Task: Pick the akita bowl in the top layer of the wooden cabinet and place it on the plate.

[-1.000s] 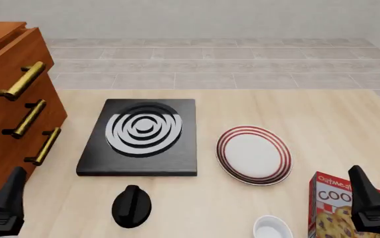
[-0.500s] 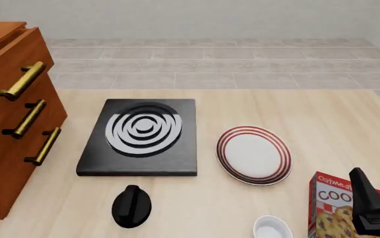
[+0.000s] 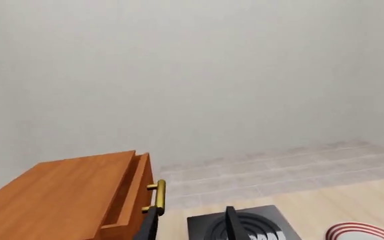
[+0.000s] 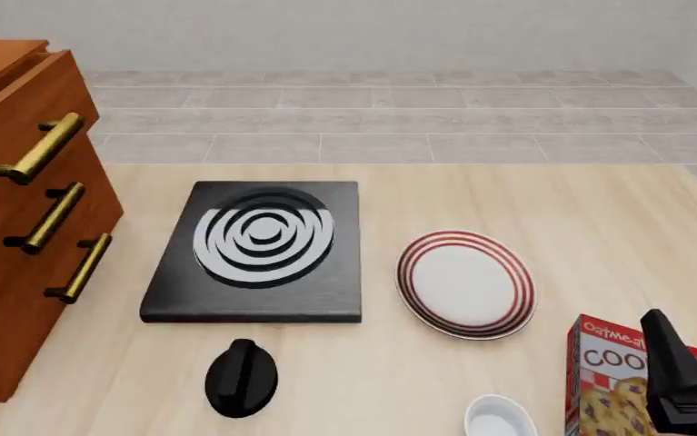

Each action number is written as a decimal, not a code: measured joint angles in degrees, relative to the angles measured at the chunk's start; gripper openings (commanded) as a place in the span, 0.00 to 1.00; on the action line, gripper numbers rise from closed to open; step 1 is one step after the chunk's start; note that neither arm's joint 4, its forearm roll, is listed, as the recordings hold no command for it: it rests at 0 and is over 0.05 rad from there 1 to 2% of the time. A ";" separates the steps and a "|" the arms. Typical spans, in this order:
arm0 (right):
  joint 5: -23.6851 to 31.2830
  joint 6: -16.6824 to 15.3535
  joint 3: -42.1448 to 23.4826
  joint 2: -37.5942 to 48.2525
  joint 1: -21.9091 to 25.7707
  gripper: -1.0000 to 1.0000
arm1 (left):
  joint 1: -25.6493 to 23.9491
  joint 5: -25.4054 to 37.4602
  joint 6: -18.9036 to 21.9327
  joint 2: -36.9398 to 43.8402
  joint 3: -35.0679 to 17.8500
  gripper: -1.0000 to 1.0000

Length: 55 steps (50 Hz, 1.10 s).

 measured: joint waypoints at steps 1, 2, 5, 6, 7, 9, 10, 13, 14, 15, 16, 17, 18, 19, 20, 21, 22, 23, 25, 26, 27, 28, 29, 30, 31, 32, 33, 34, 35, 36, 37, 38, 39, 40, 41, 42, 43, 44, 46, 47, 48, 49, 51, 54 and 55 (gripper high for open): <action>0.02 0.00 0.00 -0.02 0.00 1.00 | -0.12 0.38 0.06 0.00 -0.50 1.00; 0.05 0.01 0.00 -0.04 0.01 1.00 | -0.24 0.77 0.13 0.00 -1.02 1.00; 0.12 0.02 0.00 -0.09 0.01 1.00 | -0.53 1.95 0.26 0.00 -2.54 1.00; 0.14 0.03 0.00 -0.11 0.01 1.00 | -0.61 2.34 0.28 0.00 -3.03 1.00; 0.16 0.03 0.00 -0.12 0.02 1.00 | -0.69 2.72 0.30 0.00 -3.51 1.00; 0.21 0.04 0.00 -0.13 0.03 1.00 | -0.74 3.49 0.38 0.01 -4.39 1.00; 0.23 0.04 0.00 -0.13 0.04 1.00 | -0.69 3.87 0.53 0.01 -4.74 1.00; 0.30 0.04 0.00 -0.15 0.08 1.00 | -0.51 4.90 1.00 0.04 -5.68 1.00; 0.32 0.05 0.00 -0.15 0.08 1.00 | -0.46 5.20 1.16 0.11 -5.97 1.00; 0.35 0.05 0.00 -0.16 0.08 1.00 | -0.40 5.48 1.35 0.26 -6.25 1.00; 0.38 0.05 0.00 -0.17 0.08 1.00 | -0.35 5.72 1.52 0.46 -6.51 1.00; 0.40 0.05 0.00 -0.17 0.08 1.00 | -0.29 5.94 1.69 0.71 -6.79 1.00; 0.43 0.05 0.00 -0.17 0.08 1.00 | -0.20 6.14 1.86 1.00 -7.05 1.00; 0.45 0.05 0.00 -0.18 0.08 1.00 | -0.19 6.32 2.04 1.31 -7.33 1.00; 0.47 0.05 0.00 -0.18 0.08 1.00 | -0.15 6.51 2.27 1.70 -7.62 1.00; 0.49 0.05 0.00 -0.17 0.08 1.00 | -0.11 6.68 2.48 2.07 -7.88 1.00; 0.51 0.05 0.00 -0.17 0.08 1.00 | -0.09 6.85 2.66 2.53 -8.16 1.00; 0.53 0.05 0.00 -0.17 0.08 1.00 | -0.08 7.01 2.83 2.97 -8.42 1.00; 0.54 0.05 0.00 -0.14 0.08 1.00 | -0.08 7.36 3.11 3.95 -9.05 1.00; 0.52 0.05 0.00 -0.11 0.09 1.00 | -0.09 7.54 3.24 4.44 -9.38 1.00; 0.51 0.05 0.00 -0.08 0.09 1.00 | -0.10 7.73 3.35 4.91 -9.72 1.00; 0.49 0.06 0.01 -0.05 0.09 1.00 | -0.11 7.92 3.44 5.44 -10.08 1.00; 0.48 0.06 0.01 -0.03 0.10 1.00 | -0.12 8.10 3.53 5.93 -10.40 1.00; 0.48 0.06 0.01 -0.01 0.10 1.00 | -0.15 8.26 3.61 6.47 -10.77 1.00; 0.47 0.06 0.01 0.00 0.11 1.00 | -0.15 8.42 3.68 7.02 -11.15 1.00; 0.47 0.06 0.01 0.02 0.11 1.00 | -0.17 8.59 3.76 7.57 -11.55 1.00; 0.47 0.06 0.01 0.03 0.12 1.00 | -0.18 8.75 3.84 8.12 -11.98 1.00; 0.46 0.06 0.01 0.05 0.12 1.00 | -0.18 8.90 3.92 8.64 -12.40 1.00; 0.45 0.06 0.01 0.07 0.12 1.00 | -0.17 9.04 3.99 9.11 -12.79 1.00; 0.44 0.05 0.01 0.09 0.12 1.00 | -0.17 9.16 4.07 9.64 -13.25 1.00; 0.42 0.05 0.01 0.11 0.12 1.00 | -0.14 9.27 4.16 10.19 -13.72 1.00; 0.40 0.05 0.01 0.13 0.12 1.00 | -0.13 9.36 4.24 10.73 -14.18 1.00; 0.38 0.04 0.01 0.18 0.12 1.00 | -0.12 9.44 4.33 11.27 -14.64 1.00; 0.35 0.04 0.01 0.21 0.13 1.00 | -0.07 9.50 4.47 11.81 -15.08 1.00; 0.31 0.04 0.01 0.27 0.13 1.00 | -0.04 9.56 4.60 12.34 -15.52 1.00; 0.27 0.04 0.01 0.32 0.14 1.00 | -0.04 9.61 4.73 12.84 -15.97 1.00; 0.22 0.03 0.01 0.39 0.14 1.00 | -0.07 9.64 4.90 13.33 -16.40 1.00; 0.17 0.03 0.01 0.46 0.15 1.00 | -0.05 9.66 5.13 13.81 -16.78 1.00; 0.05 0.03 0.01 0.61 0.14 1.00 | 0.01 9.72 5.52 14.81 -17.52 1.00; 0.00 0.03 0.01 0.67 0.14 1.00 | 0.03 9.76 5.68 15.28 -17.86 1.00; -0.04 0.04 0.01 0.73 0.12 1.00 | 0.08 9.80 5.91 15.78 -18.19 1.00; -0.09 0.04 0.01 0.78 0.10 1.00 | 0.13 9.86 6.14 16.26 -18.51 1.00; -0.19 0.06 0.01 0.91 0.06 1.00 | 0.22 9.99 6.55 17.14 -19.09 1.00; -0.30 0.08 0.01 1.03 0.03 1.00 | 0.32 10.27 7.24 18.33 -19.98 1.00; -0.29 0.09 0.01 1.03 0.02 1.00 | 0.39 10.39 7.49 18.70 -20.25 1.00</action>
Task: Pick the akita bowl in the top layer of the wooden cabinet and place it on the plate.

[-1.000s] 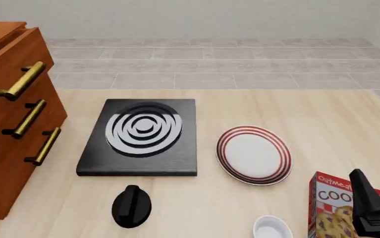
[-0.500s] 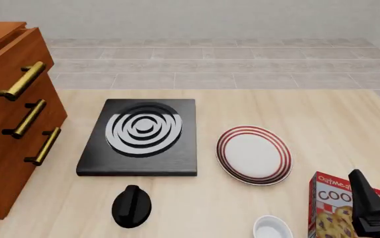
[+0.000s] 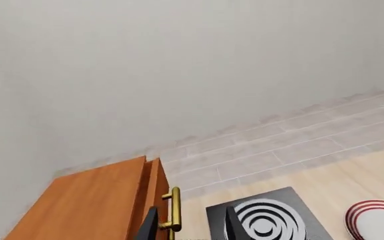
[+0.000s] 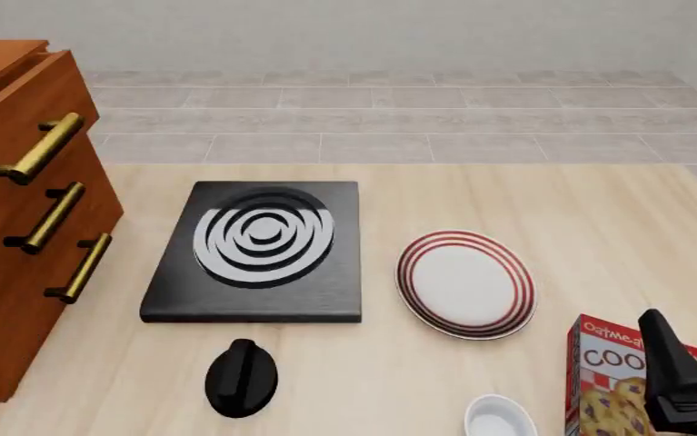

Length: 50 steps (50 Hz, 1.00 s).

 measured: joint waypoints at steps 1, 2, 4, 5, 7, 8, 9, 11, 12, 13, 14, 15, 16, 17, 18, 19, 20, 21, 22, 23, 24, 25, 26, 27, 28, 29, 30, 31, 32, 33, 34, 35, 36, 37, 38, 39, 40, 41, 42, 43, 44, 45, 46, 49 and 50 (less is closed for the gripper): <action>0.00 0.01 0.00 0.00 -0.01 1.00 | 0.03 0.12 0.23 0.36 -0.27 1.00; 0.00 0.02 0.00 0.00 -0.01 1.00 | 0.10 0.26 0.52 0.71 -0.52 1.00; -0.02 0.03 0.00 0.01 -0.03 1.00 | 0.16 0.60 1.03 1.42 -1.04 1.00; -0.02 0.04 0.00 0.02 -0.04 1.00 | 0.20 0.80 1.27 1.78 -1.31 1.00; -0.02 0.05 0.00 0.02 -0.06 1.00 | 0.25 1.21 1.66 2.47 -1.85 1.00; 0.00 0.07 0.00 -0.01 -0.06 1.00 | 0.26 1.43 1.86 2.78 -2.16 1.00; 0.03 0.08 0.00 -0.05 -0.06 1.00 | 0.28 1.65 2.07 3.07 -2.46 1.00; 0.08 0.11 0.00 -0.14 -0.06 1.00 | 0.32 2.16 2.28 3.73 -3.09 1.00; 0.11 0.13 0.00 -0.18 -0.06 1.00 | 0.36 2.44 2.30 4.12 -3.42 1.00; 0.14 0.14 0.00 -0.22 -0.07 1.00 | 0.44 2.72 2.31 4.54 -3.74 1.00; 0.17 0.15 0.00 -0.26 -0.07 1.00 | 0.55 3.01 2.30 4.98 -4.06 1.00; 0.19 0.17 0.00 -0.30 -0.08 1.00 | 0.68 3.27 2.31 5.42 -4.36 1.00; 0.22 0.18 0.00 -0.33 -0.08 1.00 | 0.82 3.52 2.32 5.85 -4.65 1.00; 0.24 0.20 0.00 -0.37 -0.09 1.00 | 1.01 3.73 2.40 6.25 -4.93 1.00; 0.26 0.21 0.00 -0.40 -0.10 1.00 | 1.19 3.92 2.50 6.63 -5.19 1.00; 0.30 0.22 0.00 -0.45 -0.10 1.00 | 1.34 4.09 2.56 7.00 -5.47 1.00; 0.33 0.24 0.00 -0.50 -0.11 1.00 | 1.50 4.25 2.65 7.35 -5.70 1.00; 0.37 0.25 0.00 -0.55 -0.13 1.00 | 1.71 4.37 2.81 7.68 -5.88 1.00; 0.39 0.25 0.00 -0.60 -0.14 1.00 | 1.91 4.48 2.93 8.03 -6.04 1.00; 0.42 0.27 0.00 -0.65 -0.16 1.00 | 2.04 4.64 2.91 8.42 -6.23 1.00; 0.45 0.28 0.00 -0.69 -0.18 1.00 | 2.17 4.78 2.93 8.82 -6.40 1.00; 0.47 0.30 0.00 -0.74 -0.20 1.00 | 2.32 4.91 2.94 9.20 -6.56 1.00; 0.49 0.31 0.00 -0.78 -0.22 1.00 | 2.40 5.06 2.89 9.60 -6.73 1.00; 0.52 0.33 0.00 -0.83 -0.23 1.00 | 2.57 5.19 2.96 10.00 -6.84 1.00; 0.55 0.35 0.00 -0.87 -0.24 1.00 | 2.73 5.28 3.01 10.38 -6.94 1.00; 0.58 0.38 0.00 -0.91 -0.24 1.00 | 2.93 5.29 3.21 10.67 -7.00 1.00; 0.61 0.40 0.00 -0.95 -0.25 1.00 | 3.22 5.30 3.43 10.93 -7.04 1.00; 0.64 0.42 0.00 -0.98 -0.25 1.00 | 3.48 5.31 3.60 11.20 -7.09 1.00; 0.66 0.45 0.00 -1.02 -0.25 1.00 | 3.75 5.31 3.76 11.47 -7.12 1.00; 0.67 0.47 0.00 -1.04 -0.25 1.00 | 4.01 5.33 3.86 11.77 -7.19 1.00; 0.69 0.49 0.00 -1.06 -0.26 1.00 | 4.25 5.35 3.95 12.05 -7.25 1.00; 0.70 0.51 0.00 -1.09 -0.26 1.00 | 4.48 5.36 4.03 12.32 -7.30 1.00; 0.72 0.53 0.00 -1.12 -0.27 1.00 | 4.77 5.40 4.08 12.63 -7.37 1.00; 0.73 0.54 0.00 -1.14 -0.27 1.00 | 5.04 5.45 4.10 12.96 -7.45 1.00; 0.73 0.57 0.00 -1.16 -0.28 1.00 | 5.36 5.53 4.12 13.35 -7.58 1.00; 0.74 0.59 0.00 -1.17 -0.28 1.00 | 5.66 5.60 4.15 13.71 -7.70 1.00; 0.75 0.60 0.00 -1.19 -0.28 1.00 | 5.87 5.72 4.09 14.11 -7.87 1.00; 0.76 0.62 0.00 -1.20 -0.28 1.00 | 6.04 5.84 4.17 14.50 -8.04 1.00; 0.76 0.64 0.00 -1.22 -0.28 1.00 | 6.30 5.93 4.39 14.84 -8.17 1.00; 0.77 0.65 0.00 -1.23 -0.28 1.00 | 6.49 6.04 4.54 15.18 -8.31 1.00; 0.77 0.67 0.00 -1.24 -0.29 1.00 | 6.53 6.23 4.55 15.59 -8.49 1.00; 0.77 0.68 0.00 -1.25 -0.29 1.00 | 6.58 6.43 4.55 16.02 -8.67 1.00; 0.77 0.70 0.00 -1.26 -0.29 1.00 | 6.70 6.58 4.65 16.40 -8.81 1.00; 0.76 0.74 0.00 -1.28 -0.29 1.00 | 7.01 7.01 4.92 17.42 -9.20 1.00; 0.75 0.76 0.00 -1.28 -0.29 1.00 | 7.07 7.21 4.89 17.80 -9.36 1.00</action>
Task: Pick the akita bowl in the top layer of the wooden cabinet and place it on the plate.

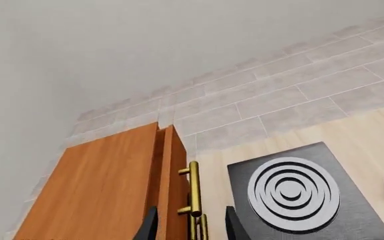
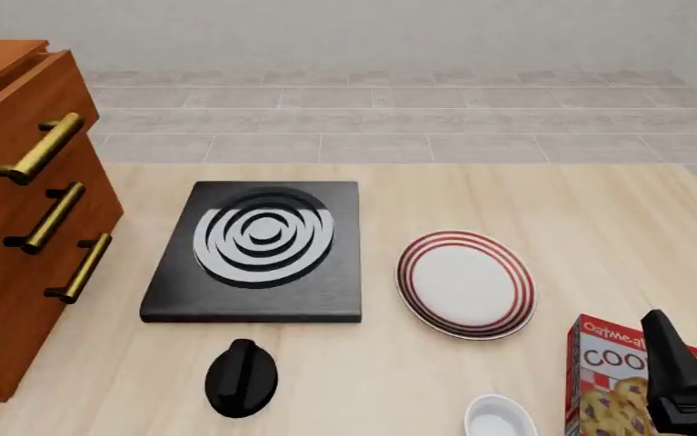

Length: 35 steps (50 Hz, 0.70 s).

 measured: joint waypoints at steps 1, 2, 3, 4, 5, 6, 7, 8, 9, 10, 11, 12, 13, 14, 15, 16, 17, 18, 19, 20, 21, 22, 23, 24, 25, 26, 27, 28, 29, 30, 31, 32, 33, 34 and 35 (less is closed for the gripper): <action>-0.01 0.01 0.00 0.00 0.00 1.00 | 0.10 0.14 0.08 0.33 -0.12 1.00; -0.02 0.03 0.00 0.00 0.01 1.00 | 0.26 0.24 0.21 0.62 -0.21 1.00; -0.03 0.03 0.00 0.01 0.02 1.00 | 0.45 0.34 0.32 0.91 -0.28 1.00; -0.04 0.04 0.00 0.02 0.03 1.00 | 0.61 0.43 0.43 1.20 -0.32 1.00; -0.06 0.05 0.00 0.03 0.04 1.00 | 0.76 0.52 0.52 1.49 -0.35 1.00; -0.07 0.05 0.00 0.05 0.06 1.00 | 0.90 0.61 0.60 1.76 -0.38 1.00; -0.08 0.04 0.00 0.10 0.07 1.00 | 1.03 0.73 0.73 2.02 -0.42 1.00; -0.10 0.04 0.00 0.14 0.09 1.00 | 1.17 0.88 0.85 2.28 -0.48 1.00; -0.10 0.04 0.00 0.17 0.11 1.00 | 1.32 1.06 0.97 2.52 -0.57 1.00; -0.10 0.03 0.00 0.19 0.12 1.00 | 1.48 1.24 1.12 2.73 -0.68 1.00; -0.11 0.03 0.00 0.22 0.13 1.00 | 1.62 1.47 1.24 2.92 -0.83 1.00; -0.11 0.04 0.00 0.24 0.14 1.00 | 1.73 1.74 1.33 3.12 -1.02 1.00; -0.12 0.04 0.00 0.27 0.15 1.00 | 1.83 2.05 1.42 3.33 -1.22 1.00; -0.13 0.05 0.00 0.30 0.16 1.00 | 1.90 2.40 1.44 3.55 -1.48 1.00; -0.14 0.05 0.00 0.34 0.17 1.00 | 1.95 2.77 1.46 3.78 -1.74 1.00; -0.18 0.05 0.00 0.40 0.19 1.00 | 2.02 3.16 1.51 3.99 -2.03 1.00; -0.21 0.05 0.00 0.47 0.20 1.00 | 2.08 3.55 1.52 4.20 -2.34 1.00; -0.26 0.05 0.00 0.54 0.21 1.00 | 2.14 3.95 1.55 4.41 -2.65 1.00; -0.33 0.06 0.00 0.64 0.22 1.00 | 2.20 4.35 1.57 4.63 -2.96 1.00; -0.40 0.06 0.00 0.73 0.23 1.00 | 2.27 4.75 1.56 4.85 -3.30 1.00; -0.45 0.07 0.00 0.81 0.23 1.00 | 2.39 5.17 1.58 5.08 -3.64 1.00; -0.51 0.07 0.00 0.89 0.23 1.00 | 2.52 5.57 1.57 5.31 -3.99 1.00; -0.56 0.08 0.00 0.97 0.22 1.00 | 2.70 6.00 1.62 5.51 -4.36 1.00; -0.60 0.08 0.00 1.02 0.19 1.00 | 2.89 6.39 1.73 5.68 -4.72 1.00; -0.62 0.09 0.00 1.05 0.16 1.00 | 3.09 6.79 1.81 5.82 -5.08 1.00; -0.63 0.11 0.00 1.07 0.12 1.00 | 3.24 7.21 1.89 5.98 -5.45 1.00; -0.64 0.12 0.00 1.09 0.08 1.00 | 3.38 7.63 1.96 6.15 -5.82 1.00; -0.66 0.14 0.00 1.13 0.04 1.00 | 3.52 8.04 2.04 6.34 -6.21 1.00; -0.68 0.16 0.00 1.18 -0.01 1.00 | 3.66 8.45 2.12 6.54 -6.61 1.00; -0.69 0.17 0.00 1.23 -0.05 1.00 | 3.78 8.81 2.19 6.73 -6.98 1.00; -0.70 0.17 0.00 1.27 -0.10 1.00 | 3.90 9.16 2.26 6.92 -7.36 1.00; -0.73 0.17 0.00 1.32 -0.13 1.00 | 4.03 9.49 2.37 7.13 -7.72 1.00; -0.76 0.16 0.00 1.40 -0.16 1.00 | 4.15 9.80 2.46 7.36 -8.07 1.00; -0.82 0.15 0.00 1.50 -0.19 1.00 | 4.27 10.10 2.52 7.62 -8.41 1.00; -0.90 0.15 0.00 1.60 -0.22 1.00 | 4.39 10.36 2.60 7.86 -8.72 1.00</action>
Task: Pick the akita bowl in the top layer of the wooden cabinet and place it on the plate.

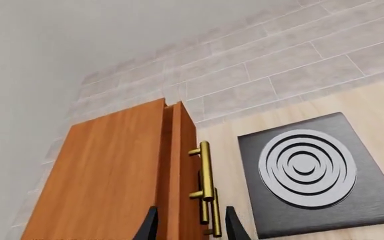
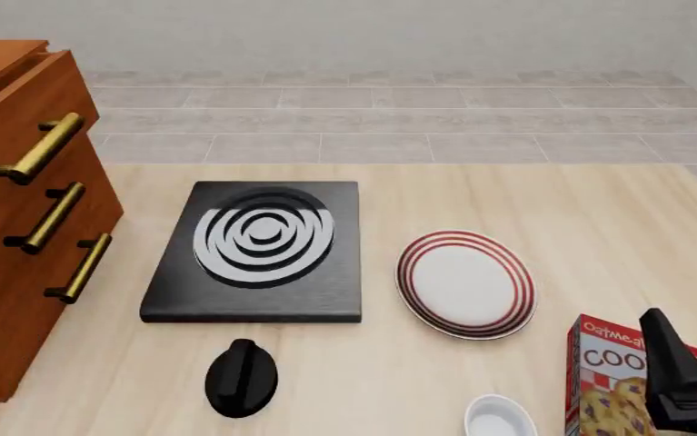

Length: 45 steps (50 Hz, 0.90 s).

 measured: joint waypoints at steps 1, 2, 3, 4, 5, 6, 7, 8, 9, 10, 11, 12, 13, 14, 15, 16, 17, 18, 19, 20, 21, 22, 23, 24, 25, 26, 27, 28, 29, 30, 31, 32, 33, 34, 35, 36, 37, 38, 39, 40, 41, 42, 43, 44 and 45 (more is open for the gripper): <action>-0.09 0.00 0.00 0.13 -0.02 1.00 | 0.12 0.24 0.08 0.23 -0.27 1.00; -0.18 -0.01 0.00 0.26 -0.04 1.00 | 0.22 0.50 0.13 0.47 -0.54 1.00; -0.28 -0.01 0.00 0.39 -0.05 1.00 | 0.29 0.74 0.15 0.72 -0.79 1.00; -0.39 -0.01 0.00 0.54 -0.06 1.00 | 0.38 0.96 0.16 0.97 -1.01 1.00; -0.51 -0.01 0.00 0.70 -0.06 1.00 | 0.46 1.17 0.16 1.21 -1.23 1.00; -0.63 0.00 0.00 0.86 -0.07 1.00 | 0.53 1.36 0.15 1.44 -1.42 1.00; -0.77 0.00 0.00 1.04 -0.07 1.00 | 0.60 1.54 0.13 1.67 -1.58 1.00; -0.90 0.00 0.00 1.20 -0.07 1.00 | 0.66 1.70 0.10 1.88 -1.73 1.00; -1.04 0.01 0.00 1.37 -0.07 1.00 | 0.71 1.87 0.06 2.10 -1.84 1.00; -1.16 0.01 0.00 1.54 -0.07 1.00 | 0.74 2.02 0.01 2.32 -1.93 1.00; -1.28 0.02 0.00 1.68 -0.08 1.00 | 0.77 2.17 -0.04 2.52 -2.00 1.00; -1.39 0.01 0.00 1.83 -0.08 1.00 | 0.83 2.31 -0.05 2.72 -2.05 1.00; -1.49 0.01 0.00 1.97 -0.08 1.00 | 0.88 2.43 -0.07 2.90 -2.09 1.00; -1.58 0.01 0.00 2.09 -0.07 1.00 | 0.96 2.57 -0.06 3.11 -2.10 1.00; -1.66 0.01 0.00 2.20 -0.07 1.00 | 1.03 2.69 -0.05 3.31 -2.11 1.00; -1.74 0.00 0.00 2.31 -0.07 1.00 | 1.06 2.82 -0.09 3.53 -2.11 1.00; -1.82 -0.01 0.00 2.42 -0.07 1.00 | 1.09 2.95 -0.11 3.75 -2.11 1.00; -1.90 -0.02 0.00 2.53 -0.06 1.00 | 1.14 3.07 -0.12 3.95 -2.10 1.00; -1.97 -0.03 0.00 2.63 -0.05 1.00 | 1.19 3.18 -0.14 4.13 -2.10 1.00; -2.05 -0.04 0.00 2.74 -0.04 1.00 | 1.27 3.29 -0.13 4.31 -2.09 1.00; -2.13 -0.05 0.00 2.85 -0.03 1.00 | 1.34 3.39 -0.12 4.47 -2.08 1.00; -2.21 -0.06 0.00 2.96 -0.02 1.00 | 1.41 3.50 -0.13 4.63 -2.07 1.00; -2.28 -0.07 0.00 3.06 -0.01 1.00 | 1.51 3.61 -0.13 4.79 -2.04 1.00; -2.35 -0.07 0.00 3.16 0.01 1.00 | 1.60 3.70 -0.12 4.95 -2.01 1.00; -2.41 -0.07 0.00 3.25 0.02 1.00 | 1.68 3.80 -0.16 5.10 -1.98 1.00; -2.48 -0.07 0.00 3.34 0.04 1.00 | 1.77 3.94 -0.23 5.28 -1.94 1.00; -2.53 -0.08 0.00 3.43 0.06 1.00 | 1.77 4.12 -0.45 5.51 -1.94 1.00; -2.59 -0.09 0.00 3.52 0.08 1.00 | 1.72 4.32 -0.68 5.75 -1.96 1.00; -2.65 -0.09 0.00 3.60 0.10 1.00 | 1.73 4.47 -0.80 5.93 -1.96 1.00; -2.72 -0.10 0.00 3.69 0.12 1.00 | 1.74 4.61 -0.91 6.10 -1.96 1.00; -2.81 -0.11 0.00 3.80 0.14 1.00 | 1.76 4.76 -1.04 6.27 -1.98 1.00; -2.89 -0.11 0.00 3.91 0.15 1.00 | 1.79 4.90 -1.14 6.42 -2.00 1.00; -2.98 -0.11 0.00 4.02 0.17 1.00 | 1.82 5.03 -1.24 6.56 -2.01 1.00; -3.07 -0.11 0.01 4.13 0.19 1.00 | 1.85 5.15 -1.32 6.69 -2.02 1.00; -3.16 -0.12 0.01 4.24 0.21 1.00 | 1.88 5.26 -1.40 6.82 -2.02 1.00; -3.24 -0.12 0.01 4.34 0.22 1.00 | 1.94 5.35 -1.47 6.95 -2.00 1.00; -3.31 -0.12 0.01 4.43 0.24 1.00 | 2.00 5.41 -1.53 7.06 -1.97 1.00; -3.37 -0.13 0.01 4.51 0.25 1.00 | 2.07 5.46 -1.56 7.17 -1.90 1.00; -3.43 -0.13 0.01 4.59 0.26 1.00 | 2.13 5.49 -1.59 7.25 -1.83 1.00; -3.48 -0.13 0.01 4.66 0.27 1.00 | 2.19 5.49 -1.60 7.32 -1.72 1.00; -3.54 -0.14 0.01 4.72 0.28 1.00 | 2.24 5.49 -1.63 7.39 -1.60 1.00; -3.59 -0.14 0.01 4.79 0.29 1.00 | 2.30 5.47 -1.62 7.45 -1.47 1.00; -3.65 -0.14 0.01 4.85 0.30 1.00 | 2.37 5.45 -1.64 7.52 -1.34 1.00; -3.70 -0.14 0.01 4.91 0.31 1.00 | 2.44 5.43 -1.65 7.58 -1.22 1.00; -3.74 -0.14 0.01 4.97 0.32 1.00 | 2.53 5.38 -1.63 7.63 -1.09 1.00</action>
